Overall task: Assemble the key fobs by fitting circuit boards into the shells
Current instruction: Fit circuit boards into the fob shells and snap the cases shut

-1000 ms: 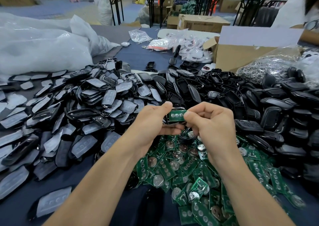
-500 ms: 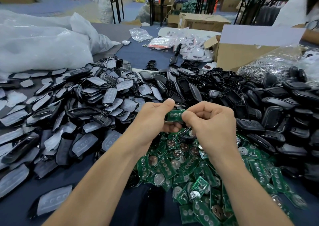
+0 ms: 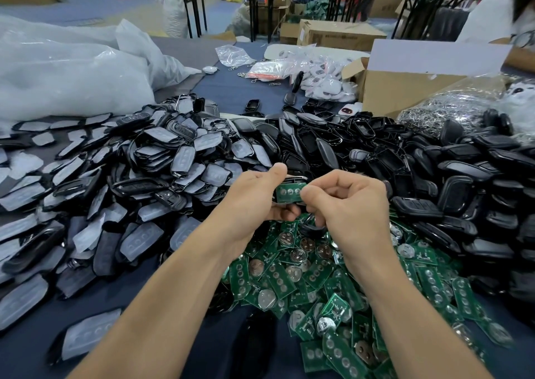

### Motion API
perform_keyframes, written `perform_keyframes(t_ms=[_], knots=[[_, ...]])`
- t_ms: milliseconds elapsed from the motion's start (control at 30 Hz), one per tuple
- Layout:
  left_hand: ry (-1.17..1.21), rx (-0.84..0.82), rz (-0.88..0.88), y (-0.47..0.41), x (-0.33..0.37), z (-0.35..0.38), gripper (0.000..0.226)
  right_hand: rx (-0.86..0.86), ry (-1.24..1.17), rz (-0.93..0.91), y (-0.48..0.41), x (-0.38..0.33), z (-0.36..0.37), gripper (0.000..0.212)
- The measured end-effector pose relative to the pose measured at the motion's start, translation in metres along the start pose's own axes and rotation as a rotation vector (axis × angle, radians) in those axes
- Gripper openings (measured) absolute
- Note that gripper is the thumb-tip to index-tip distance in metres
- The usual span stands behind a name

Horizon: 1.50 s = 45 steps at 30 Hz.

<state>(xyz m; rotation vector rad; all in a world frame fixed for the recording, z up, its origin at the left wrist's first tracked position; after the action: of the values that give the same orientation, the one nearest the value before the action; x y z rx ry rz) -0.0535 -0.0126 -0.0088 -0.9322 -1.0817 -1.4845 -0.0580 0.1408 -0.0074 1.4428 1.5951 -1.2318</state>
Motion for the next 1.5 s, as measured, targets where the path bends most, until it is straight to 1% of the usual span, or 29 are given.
perform_keyframes(t_ms=[100, 200, 267, 333, 367, 400, 433, 600, 767, 833, 933, 967, 1000, 1033, 1133, 1167, 1200, 1233, 1300, 1333, 1433, 1500], knots=[[-0.013, -0.007, 0.003, -0.001, -0.002, -0.001, 0.051, 0.028, 0.044, 0.006, 0.0, -0.002, -0.002, 0.003], [-0.015, -0.03, 0.013, -0.002, -0.004, 0.001, 0.057, 0.052, 0.127, -0.002, 0.002, -0.004, -0.003, 0.004], [-0.018, -0.036, 0.007, -0.002, -0.004, 0.002, 0.055, 0.072, 0.184, -0.018, 0.003, -0.004, -0.004, 0.01], [0.011, -0.039, -0.013, -0.003, -0.006, 0.001, 0.046, 0.099, 0.236, -0.022, 0.004, -0.004, -0.004, 0.018], [0.035, -0.042, -0.023, -0.003, -0.007, 0.001, 0.036, 0.116, 0.255, -0.02, 0.005, -0.005, -0.005, 0.022], [0.055, -0.047, -0.029, -0.004, -0.007, 0.001, 0.027, 0.132, 0.271, -0.018, 0.005, -0.005, -0.006, 0.024], [0.058, -0.05, -0.029, -0.004, -0.008, 0.001, 0.023, 0.146, 0.284, -0.014, 0.005, -0.006, -0.007, 0.024], [-0.016, -0.036, -0.013, -0.005, -0.009, 0.0, 0.032, 0.157, 0.323, -0.013, 0.006, -0.007, -0.011, 0.022], [-0.023, -0.018, 0.011, -0.005, -0.008, 0.002, 0.032, 0.251, 0.352, 0.005, 0.008, -0.005, -0.015, 0.022], [-0.024, -0.007, 0.02, -0.005, -0.008, 0.002, 0.034, 0.206, 0.323, 0.031, 0.005, -0.002, -0.014, 0.02], [-0.045, -0.032, 0.022, -0.003, -0.005, 0.003, 0.036, 0.061, 0.207, 0.064, -0.001, 0.002, -0.01, 0.018], [-0.057, -0.038, 0.032, -0.002, -0.004, 0.004, 0.036, 0.042, 0.179, 0.084, -0.002, 0.004, -0.01, 0.018], [-0.077, -0.032, 0.053, 0.0, -0.003, 0.006, 0.036, 0.04, 0.155, 0.111, -0.003, 0.006, -0.011, 0.018], [-0.154, -0.001, 0.106, 0.001, -0.003, 0.007, 0.033, 0.047, 0.134, 0.132, -0.003, 0.007, -0.012, 0.018], [-0.594, 0.128, 0.367, 0.005, 0.004, 0.009, 0.029, 0.082, 0.11, 0.136, -0.003, 0.006, -0.015, 0.027], [-0.639, 0.143, 0.403, 0.005, 0.006, 0.009, 0.031, 0.087, 0.109, 0.129, -0.003, 0.006, -0.016, 0.03], [-0.597, 0.137, 0.4, 0.004, 0.007, 0.008, 0.034, 0.085, 0.101, 0.125, -0.002, 0.006, -0.017, 0.031], [-0.492, 0.119, 0.367, 0.002, 0.008, 0.005, 0.036, 0.081, 0.087, 0.127, -0.002, 0.006, -0.018, 0.03], [-0.314, 0.092, 0.291, -0.002, 0.007, 0.0, 0.037, 0.072, 0.057, 0.127, -0.001, 0.006, -0.018, 0.022], [-0.262, 0.09, 0.278, -0.002, 0.008, 0.0, 0.037, 0.072, 0.045, 0.116, -0.001, 0.004, -0.017, 0.019], [-0.248, 0.132, 0.346, 0.0, 0.01, 0.001, 0.036, 0.108, 0.037, 0.046, 0.001, -0.002, -0.018, 0.022], [-0.366, 0.135, 0.4, 0.001, 0.012, 0.001, 0.03, 0.124, 0.063, 0.002, 0.003, -0.004, -0.018, 0.026]])
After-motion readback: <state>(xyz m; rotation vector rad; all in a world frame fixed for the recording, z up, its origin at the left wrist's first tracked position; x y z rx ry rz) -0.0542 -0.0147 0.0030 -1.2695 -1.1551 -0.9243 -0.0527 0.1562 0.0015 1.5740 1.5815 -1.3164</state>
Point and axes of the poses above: each hand's wrist, its own y-axis away from the middle knuckle, its own z-axis out of the palm, x = y × z, the point moved 4 cm from there along -y, towards the middle knuckle, and after that the axes turned 11 degrees about y, right-handed, at the moved point
